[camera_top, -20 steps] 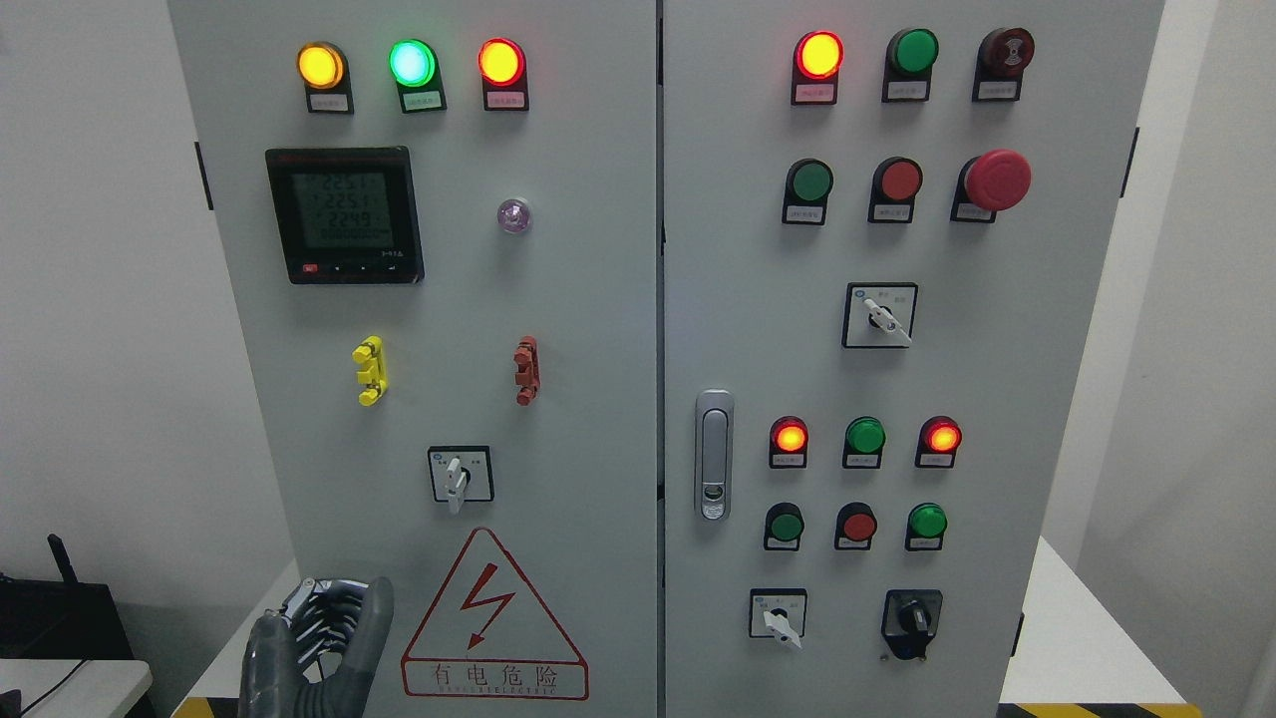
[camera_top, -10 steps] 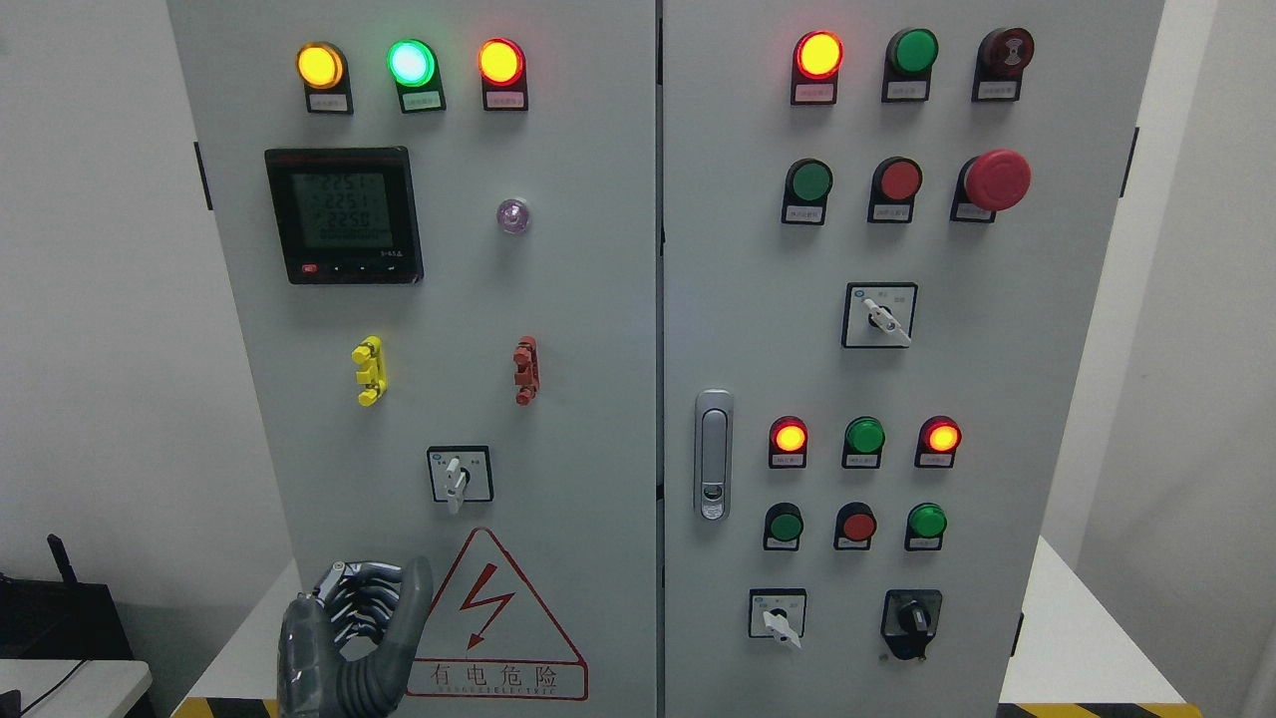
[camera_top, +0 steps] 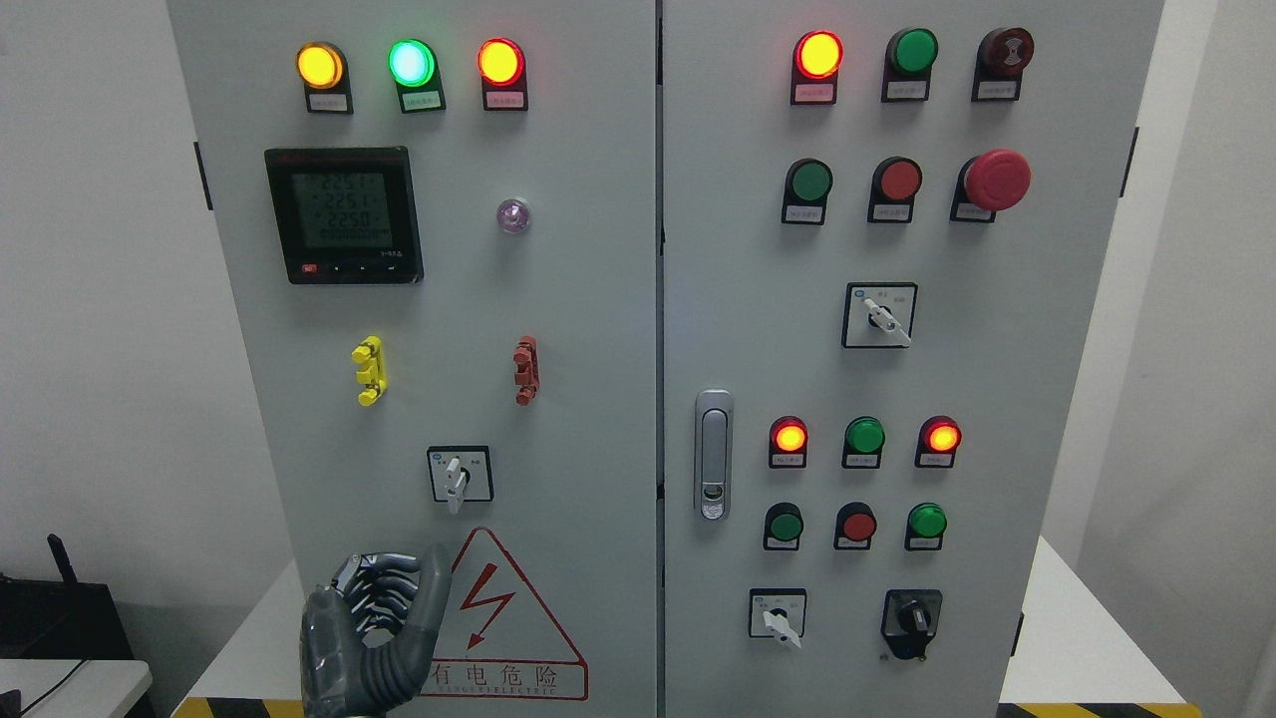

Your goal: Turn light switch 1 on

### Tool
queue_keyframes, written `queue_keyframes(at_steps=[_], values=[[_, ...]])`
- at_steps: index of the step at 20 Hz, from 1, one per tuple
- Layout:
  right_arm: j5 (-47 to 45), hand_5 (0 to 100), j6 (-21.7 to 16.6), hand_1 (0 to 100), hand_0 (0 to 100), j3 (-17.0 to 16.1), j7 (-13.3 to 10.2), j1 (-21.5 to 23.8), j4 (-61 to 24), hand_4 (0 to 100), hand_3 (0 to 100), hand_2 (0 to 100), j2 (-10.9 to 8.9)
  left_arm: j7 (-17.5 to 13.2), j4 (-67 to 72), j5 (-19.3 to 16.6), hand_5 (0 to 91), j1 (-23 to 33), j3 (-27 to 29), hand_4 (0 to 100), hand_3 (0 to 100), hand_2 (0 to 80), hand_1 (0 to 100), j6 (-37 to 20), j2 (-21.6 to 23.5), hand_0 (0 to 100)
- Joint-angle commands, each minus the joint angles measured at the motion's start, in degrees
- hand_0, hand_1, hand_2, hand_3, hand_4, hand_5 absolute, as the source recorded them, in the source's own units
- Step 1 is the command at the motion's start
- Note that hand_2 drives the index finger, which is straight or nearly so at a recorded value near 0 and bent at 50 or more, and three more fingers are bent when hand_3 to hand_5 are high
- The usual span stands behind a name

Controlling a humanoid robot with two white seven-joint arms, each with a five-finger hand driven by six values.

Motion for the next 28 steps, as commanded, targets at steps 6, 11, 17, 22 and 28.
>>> queue_keyframes(at_steps=[6, 11, 17, 22, 28], values=[[-1.41, 0, 0.00, 39, 12, 0.97, 0.02, 0.00, 0.00, 0, 0, 0, 0.04, 2.17, 2.68, 0.01, 70.7, -2.95, -0.65, 80, 76, 50.7, 48, 2.24, -2.39, 13], [-1.41, 0, 0.00, 39, 12, 0.97, 0.02, 0.00, 0.00, 0, 0, 0, 0.04, 2.17, 2.95, 0.01, 70.6, -3.91, -0.65, 80, 76, 50.9, 49, 2.33, -2.65, 13], [-1.41, 0, 0.00, 39, 12, 0.97, 0.02, 0.00, 0.00, 0, 0, 0, 0.04, 2.26, 2.86, -0.08, 70.8, -4.44, -0.56, 80, 76, 52.2, 50, 2.94, -2.83, 13], [-1.41, 0, 0.00, 39, 12, 0.97, 0.02, 0.00, 0.00, 0, 0, 0, 0.04, 2.26, 2.86, -0.08, 70.9, -5.49, -0.65, 80, 76, 52.4, 50, 3.12, -3.09, 14], [-1.41, 0, 0.00, 39, 12, 0.97, 0.02, 0.00, 0.00, 0, 0, 0, 0.04, 2.35, 3.03, -0.08, 70.9, -6.37, -0.56, 81, 76, 53.0, 52, 4.17, -3.09, 14]])
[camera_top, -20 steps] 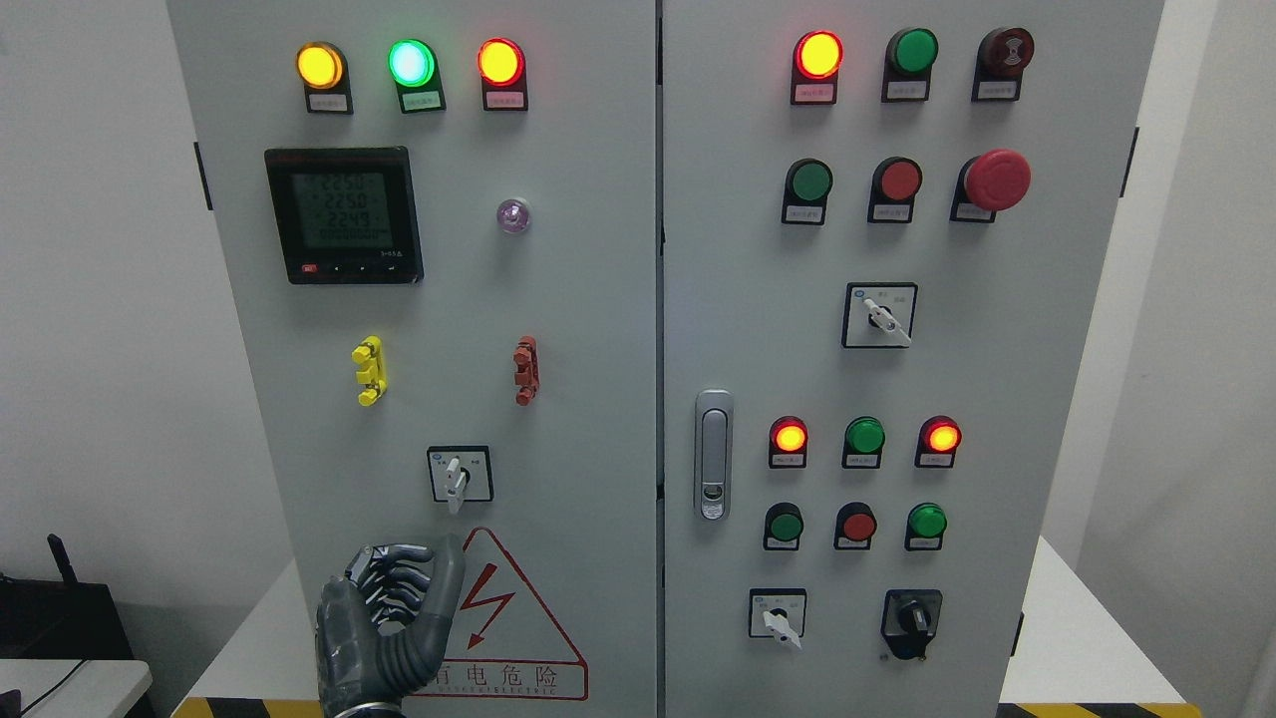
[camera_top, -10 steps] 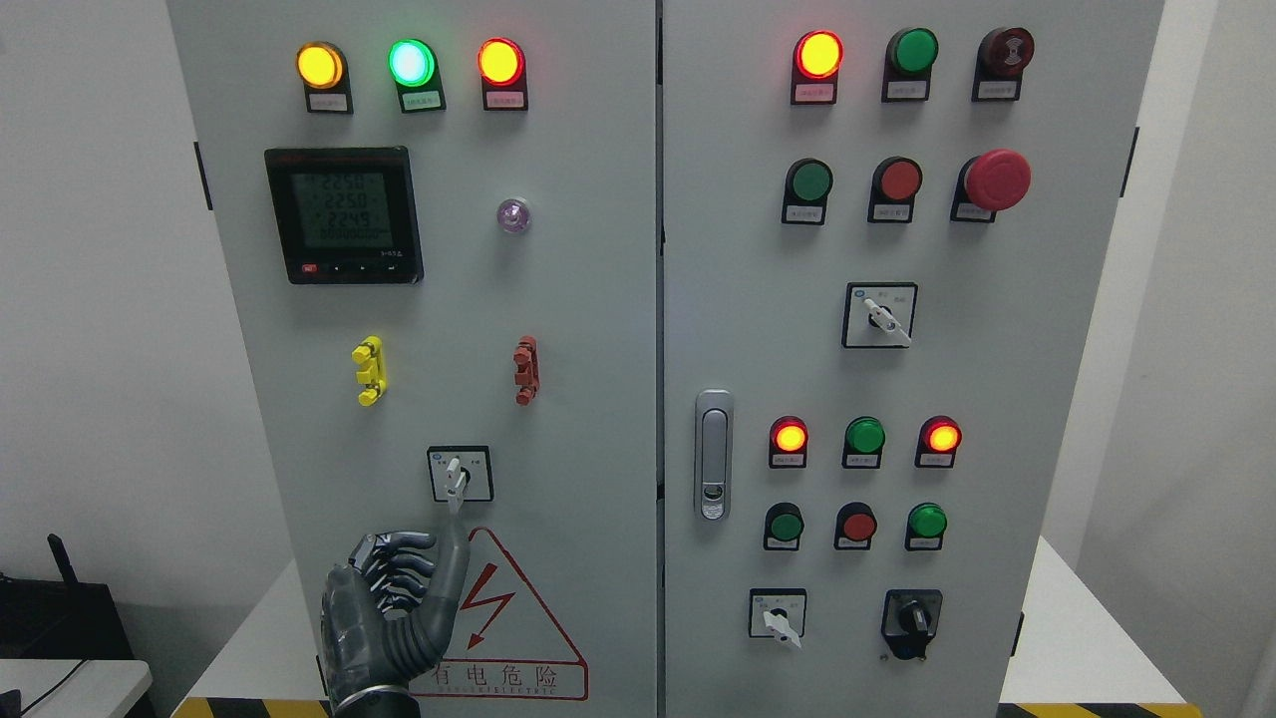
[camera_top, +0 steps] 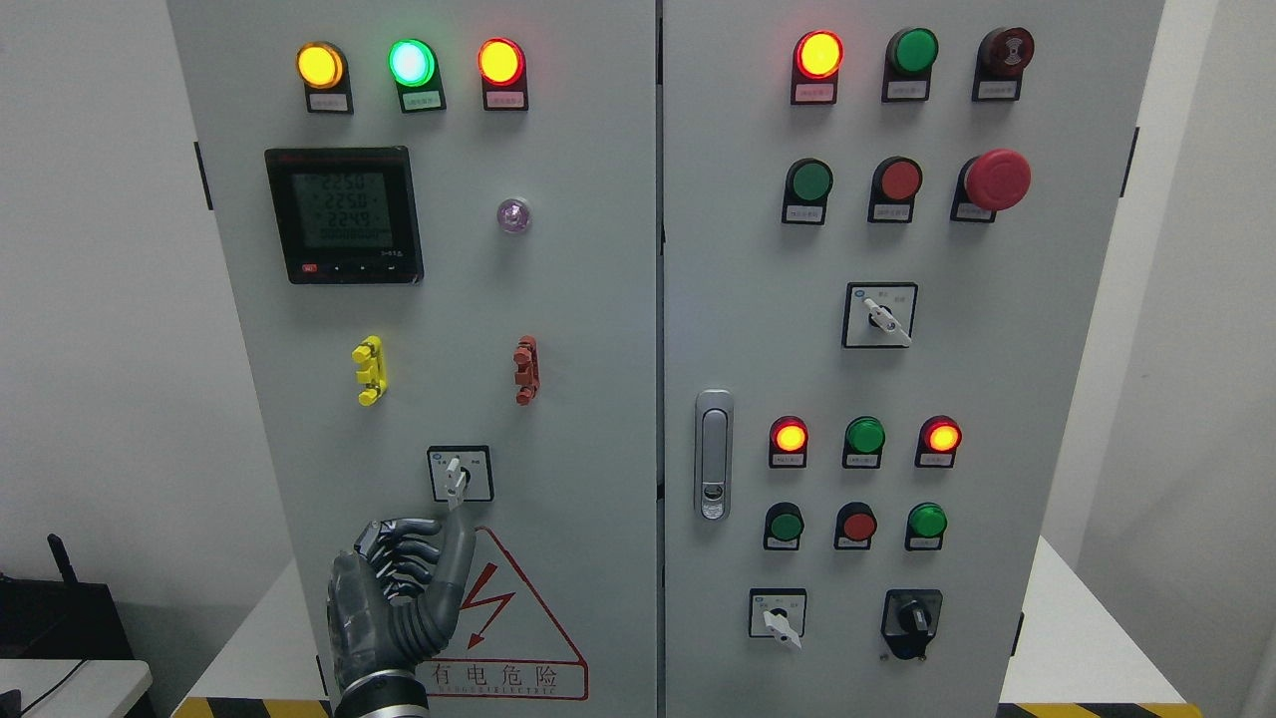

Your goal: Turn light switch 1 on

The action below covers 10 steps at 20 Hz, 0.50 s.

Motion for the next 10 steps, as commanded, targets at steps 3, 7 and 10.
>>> queue_keyframes(at_steps=[3, 7, 10], values=[[-1.41, 0, 0.00, 39, 12, 0.97, 0.02, 0.00, 0.00, 0, 0, 0, -0.05, -0.02, 0.44, -0.02, 71.0, -1.35, 0.00, 81, 77, 53.2, 53, 0.63, -0.42, 14], [-1.41, 0, 0.00, 39, 12, 0.97, 0.02, 0.00, 0.00, 0, 0, 0, -0.05, 0.07, 1.06, -0.02, 71.0, -2.40, 0.00, 81, 77, 53.3, 54, 0.72, -0.42, 15], [-1.41, 0, 0.00, 39, 12, 0.97, 0.02, 0.00, 0.00, 0, 0, 0, 0.04, 0.07, 1.06, -0.02, 71.0, -2.75, 0.00, 81, 77, 53.4, 54, 1.69, -0.51, 15]])
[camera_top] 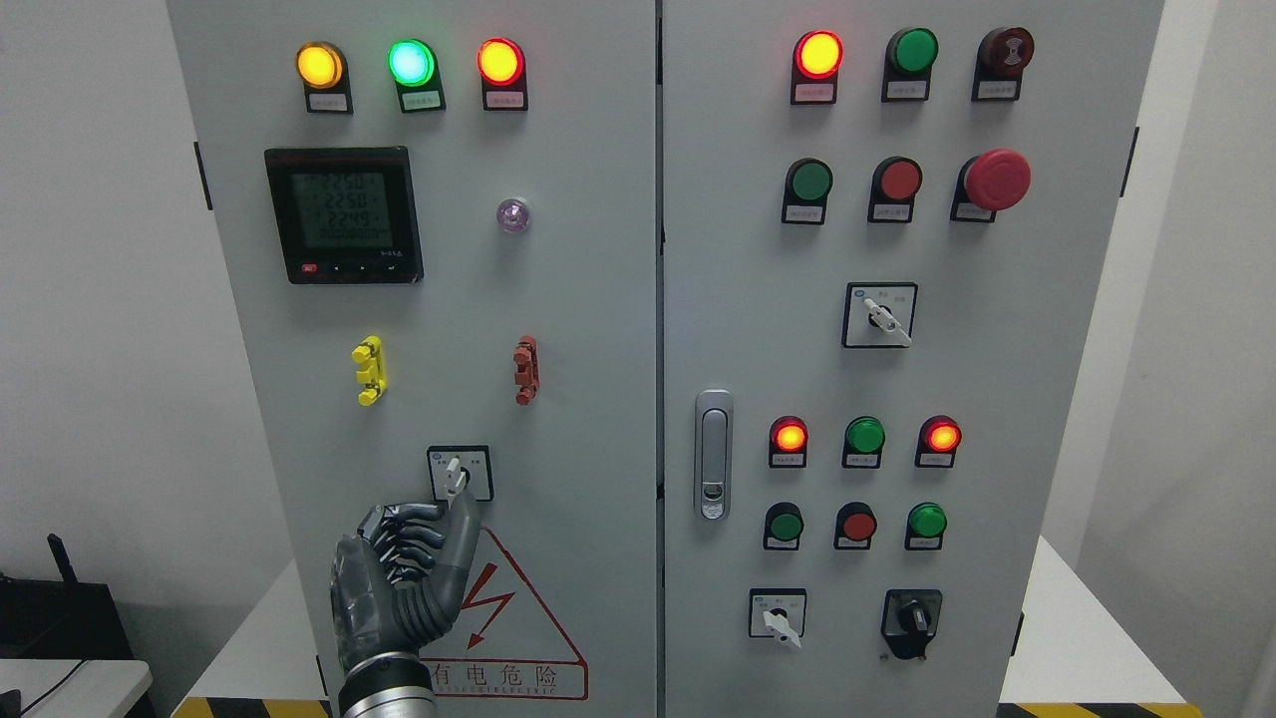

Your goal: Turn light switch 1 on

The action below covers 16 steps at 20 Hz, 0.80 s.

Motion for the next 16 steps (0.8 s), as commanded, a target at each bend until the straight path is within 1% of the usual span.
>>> queue_keyframes(at_steps=[1, 11, 16], values=[[-1.41, 0, 0.00, 39, 12, 0.97, 0.03, 0.00, 0.00, 0, 0, 0, -0.04, 0.03, 0.65, 0.00, 70.9, -1.05, 0.00, 81, 77, 53.4, 54, 0.72, -0.24, 16], [-1.41, 0, 0.00, 39, 12, 0.97, 0.03, 0.00, 0.00, 0, 0, 0, -0.04, -0.06, 0.74, 0.00, 71.3, -1.93, 0.00, 81, 77, 53.8, 53, 1.68, -0.24, 17], [-1.41, 0, 0.00, 39, 12, 0.97, 0.03, 0.00, 0.00, 0, 0, 0, -0.04, -0.06, 0.65, 0.00, 71.7, -2.01, -0.09, 81, 78, 55.3, 53, 2.39, -0.24, 17]])
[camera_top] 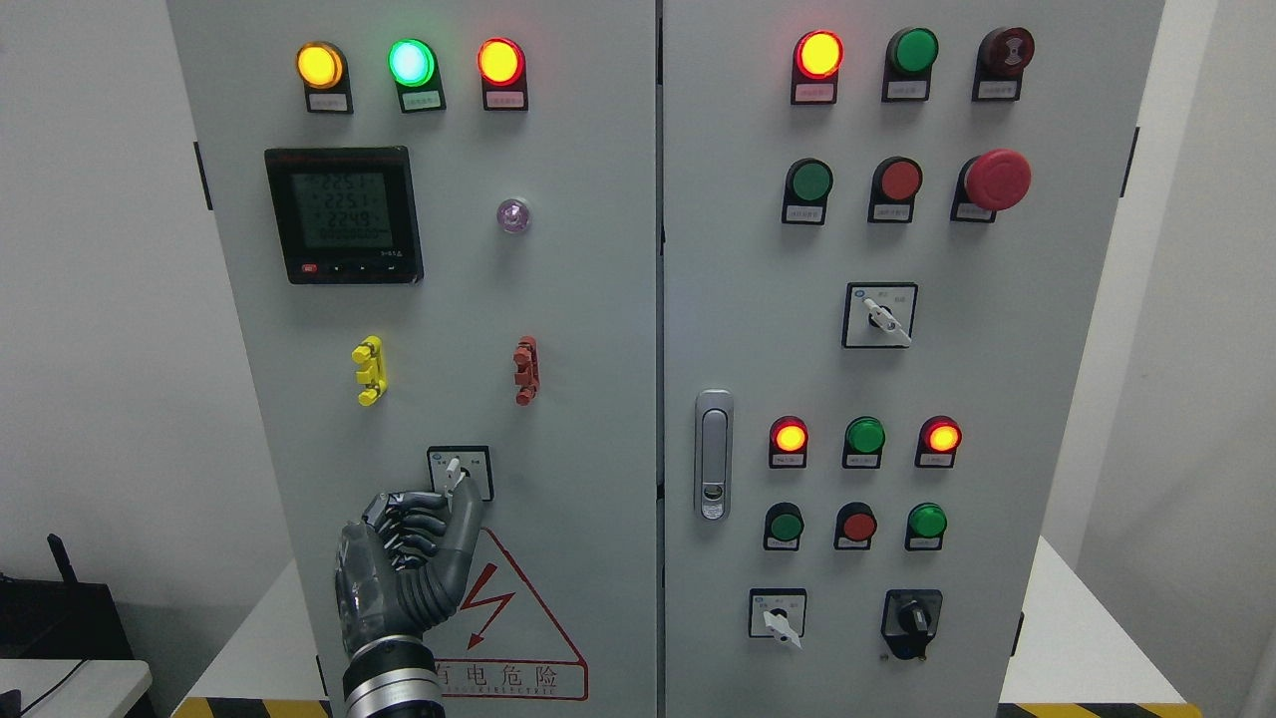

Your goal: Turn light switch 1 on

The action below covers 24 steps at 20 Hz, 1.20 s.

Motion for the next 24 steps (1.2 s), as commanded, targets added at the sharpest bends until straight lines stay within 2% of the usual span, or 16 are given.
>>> queue_keyframes(at_steps=[1, 14, 18, 24], values=[[-1.41, 0, 0.00, 39, 12, 0.97, 0.03, 0.00, 0.00, 0, 0, 0, 0.05, -0.21, 0.11, 0.00, 71.7, -0.44, -0.08, 81, 78, 55.3, 53, 0.33, -0.07, 17], [-1.41, 0, 0.00, 39, 12, 0.97, 0.03, 0.00, 0.00, 0, 0, 0, -0.04, -0.12, 0.02, -0.09, 72.6, -1.05, -0.08, 82, 78, 56.3, 53, 1.12, -0.24, 18], [-1.41, 0, 0.00, 39, 12, 0.97, 0.03, 0.00, 0.00, 0, 0, 0, 0.05, -0.12, 0.02, -1.67, 72.7, -1.40, -0.08, 82, 78, 56.4, 53, 2.44, -0.24, 18], [-1.41, 0, 0.00, 39, 12, 0.97, 0.03, 0.00, 0.00, 0, 0, 0, -0.04, -0.21, 0.02, -1.67, 73.3, -1.40, -0.08, 82, 79, 56.6, 53, 2.61, -0.24, 19]])
